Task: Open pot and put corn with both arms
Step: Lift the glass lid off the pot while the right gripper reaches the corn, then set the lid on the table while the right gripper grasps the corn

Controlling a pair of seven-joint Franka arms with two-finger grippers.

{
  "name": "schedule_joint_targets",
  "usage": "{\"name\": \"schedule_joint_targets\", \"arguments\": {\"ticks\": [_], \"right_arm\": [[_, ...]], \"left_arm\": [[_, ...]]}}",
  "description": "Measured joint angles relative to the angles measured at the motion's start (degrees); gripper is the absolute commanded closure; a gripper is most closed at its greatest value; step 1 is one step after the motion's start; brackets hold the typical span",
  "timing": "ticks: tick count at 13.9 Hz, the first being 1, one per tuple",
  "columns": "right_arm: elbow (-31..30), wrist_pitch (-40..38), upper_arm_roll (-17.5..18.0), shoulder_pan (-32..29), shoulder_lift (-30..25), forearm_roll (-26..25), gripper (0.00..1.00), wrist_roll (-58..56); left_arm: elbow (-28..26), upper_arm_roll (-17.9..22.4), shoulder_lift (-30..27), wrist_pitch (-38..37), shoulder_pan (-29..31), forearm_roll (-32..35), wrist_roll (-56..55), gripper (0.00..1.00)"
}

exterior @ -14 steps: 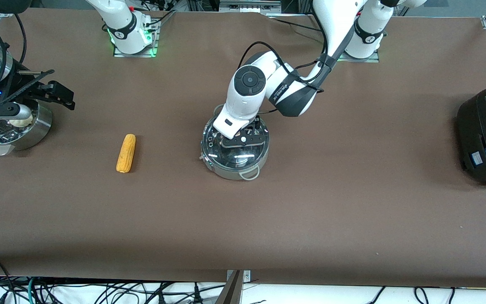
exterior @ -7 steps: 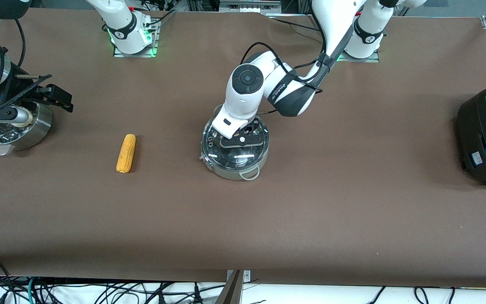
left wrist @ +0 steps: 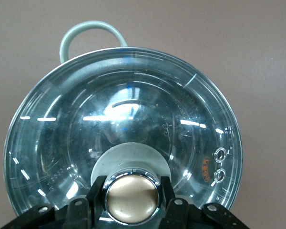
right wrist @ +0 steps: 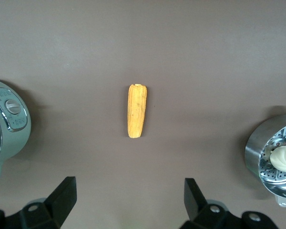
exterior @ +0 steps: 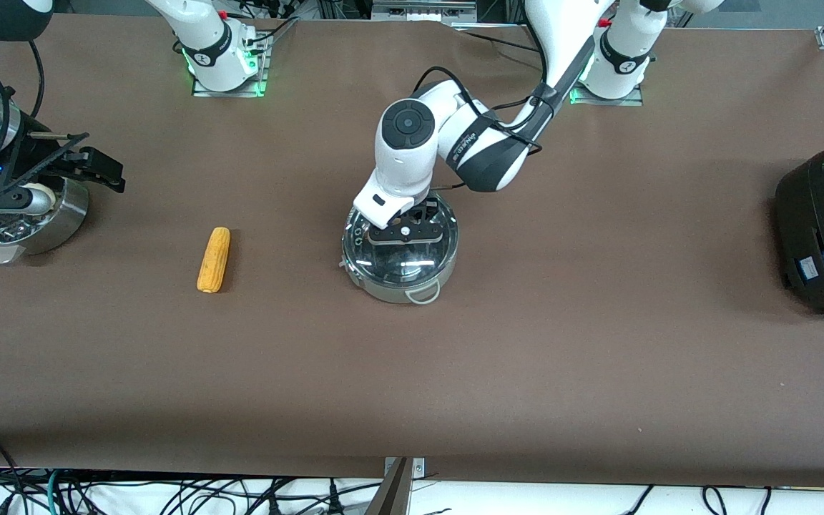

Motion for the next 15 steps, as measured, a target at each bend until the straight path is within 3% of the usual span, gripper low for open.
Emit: {"name": "schedule_joint_targets", "arguments": {"ticks": [5, 9, 12, 15], "right_arm": [[-6.3, 8.56, 0.04, 0.01, 1.47, 0.0, 0.0, -0.04], [-14.68, 19.55, 0.16, 0.03, 1.94, 0.0, 0.0, -0.07], [-23.37, 30.94, 0.26, 0.05, 2.33, 0.0, 0.0, -0.08], [-30.21, 39.81, 0.28, 0.05, 5.52, 0.0, 0.0, -0.08]], "left_arm": [[1.27, 0.07, -1.52, -6.84, -0.01, 0.84, -0.63, 1.0], [2.19, 0.79, -8.54, -18.29, 1.77, 0.9, -0.35, 1.0], [2.18, 1.35, -12.05, -23.37, 7.41, 1.18, 5.72, 1.0], [2.09, 1.6, -12.69, -25.71, 15.88, 1.21, 20.28, 1.0]]}}
